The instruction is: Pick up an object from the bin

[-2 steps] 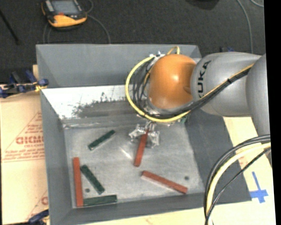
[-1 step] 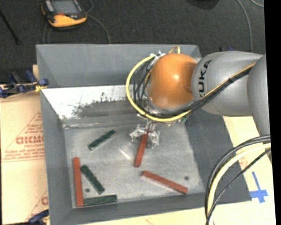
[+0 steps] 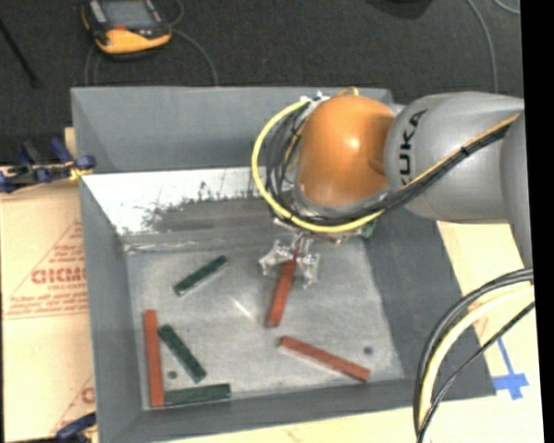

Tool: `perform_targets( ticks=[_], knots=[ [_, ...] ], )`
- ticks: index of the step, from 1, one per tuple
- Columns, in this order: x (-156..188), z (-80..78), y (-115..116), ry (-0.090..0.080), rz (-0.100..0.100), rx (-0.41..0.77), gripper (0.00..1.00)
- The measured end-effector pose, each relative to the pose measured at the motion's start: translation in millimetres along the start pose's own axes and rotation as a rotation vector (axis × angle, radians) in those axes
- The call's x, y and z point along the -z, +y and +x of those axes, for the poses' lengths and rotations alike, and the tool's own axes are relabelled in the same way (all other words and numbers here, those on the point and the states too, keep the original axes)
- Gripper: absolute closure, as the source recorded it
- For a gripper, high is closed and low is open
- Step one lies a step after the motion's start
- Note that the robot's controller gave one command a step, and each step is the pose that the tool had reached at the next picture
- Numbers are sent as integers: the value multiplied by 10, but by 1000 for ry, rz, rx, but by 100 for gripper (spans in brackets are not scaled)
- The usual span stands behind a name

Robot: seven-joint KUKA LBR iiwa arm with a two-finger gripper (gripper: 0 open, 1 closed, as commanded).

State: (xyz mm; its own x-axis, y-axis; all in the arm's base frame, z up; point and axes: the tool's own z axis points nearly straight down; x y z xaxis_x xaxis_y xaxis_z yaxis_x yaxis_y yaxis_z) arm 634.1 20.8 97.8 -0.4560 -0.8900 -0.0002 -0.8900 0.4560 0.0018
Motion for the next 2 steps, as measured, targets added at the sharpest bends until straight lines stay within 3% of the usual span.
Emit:
perform_targets(
  ticks=[2],
  knots=[
    [241, -8, -21, -3, 7, -2, 100]
  ],
)
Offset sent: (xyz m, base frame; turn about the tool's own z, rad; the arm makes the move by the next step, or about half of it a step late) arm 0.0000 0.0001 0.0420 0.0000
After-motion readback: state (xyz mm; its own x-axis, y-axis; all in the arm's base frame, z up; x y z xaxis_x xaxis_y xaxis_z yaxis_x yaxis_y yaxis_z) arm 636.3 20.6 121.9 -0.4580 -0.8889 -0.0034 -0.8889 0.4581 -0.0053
